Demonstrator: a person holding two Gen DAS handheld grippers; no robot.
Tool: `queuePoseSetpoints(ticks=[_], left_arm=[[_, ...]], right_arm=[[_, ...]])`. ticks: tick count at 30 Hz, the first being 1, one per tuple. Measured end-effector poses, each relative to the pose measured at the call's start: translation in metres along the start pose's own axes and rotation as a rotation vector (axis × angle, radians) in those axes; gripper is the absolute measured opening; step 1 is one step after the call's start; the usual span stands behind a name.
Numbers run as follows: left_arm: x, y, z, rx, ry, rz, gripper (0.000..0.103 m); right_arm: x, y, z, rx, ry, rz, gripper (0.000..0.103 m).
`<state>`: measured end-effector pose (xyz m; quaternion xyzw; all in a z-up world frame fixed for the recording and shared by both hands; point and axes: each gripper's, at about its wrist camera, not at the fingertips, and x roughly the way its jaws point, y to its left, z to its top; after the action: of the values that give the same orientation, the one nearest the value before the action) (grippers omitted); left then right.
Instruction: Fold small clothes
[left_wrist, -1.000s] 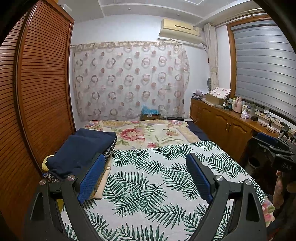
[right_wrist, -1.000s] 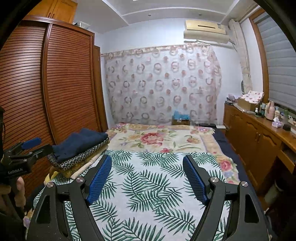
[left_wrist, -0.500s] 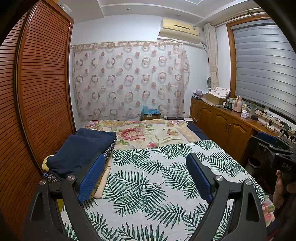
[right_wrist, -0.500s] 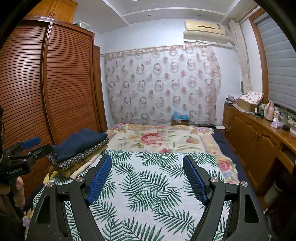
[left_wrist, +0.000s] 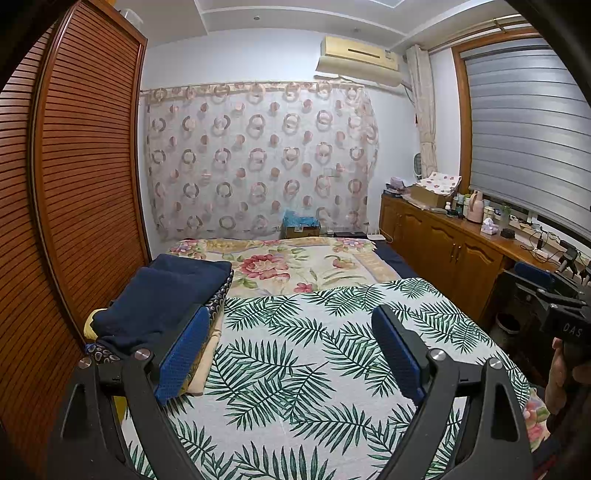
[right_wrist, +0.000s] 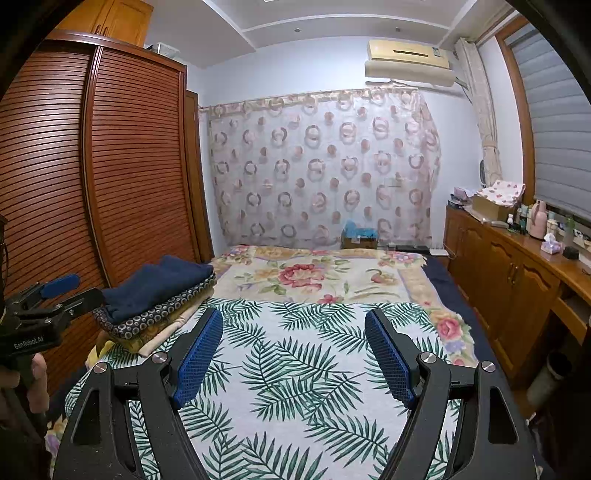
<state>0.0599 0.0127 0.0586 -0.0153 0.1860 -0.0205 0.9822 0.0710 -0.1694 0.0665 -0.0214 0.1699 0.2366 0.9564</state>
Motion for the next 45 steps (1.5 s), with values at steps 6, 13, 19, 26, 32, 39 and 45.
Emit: queuePoseSetpoints(ticks=[6,13,19,26,32,39,45], left_arm=[[0.000,0.000,0.000,0.001,-0.001,0.000,0.090],[0.000,0.000,0.000,0.000,-0.001,0.000,0.090],[0.000,0.000,0.000,0.001,-0.002,0.000,0.090],[0.000,0.000,0.001,-0.001,-0.003,0.000,0.090],[-0.001,0.001,0.001,0.000,-0.005,-0.001,0.090],[0.000,0.000,0.000,0.000,-0.005,0.000,0.090],[-0.001,-0.001,0.002,-0.001,-0.007,0.000,0.090]], right_arm=[[-0.001,0.000,-0.001,0.000,-0.001,-0.001,0.081],[0.000,-0.002,-0.001,0.002,-0.002,-0.005,0.081],[-0.001,-0.003,-0.002,0.001,-0.002,-0.004,0.081],[-0.002,-0.006,-0.003,-0.001,-0.008,-0.003,0.081],[-0.002,-0.008,-0.003,0.003,-0.006,-0.001,0.081],[-0.003,-0.013,-0.004,0.002,-0.006,0.000,0.081],[-0.004,-0.014,-0.004,0.002,-0.006,0.002,0.081]])
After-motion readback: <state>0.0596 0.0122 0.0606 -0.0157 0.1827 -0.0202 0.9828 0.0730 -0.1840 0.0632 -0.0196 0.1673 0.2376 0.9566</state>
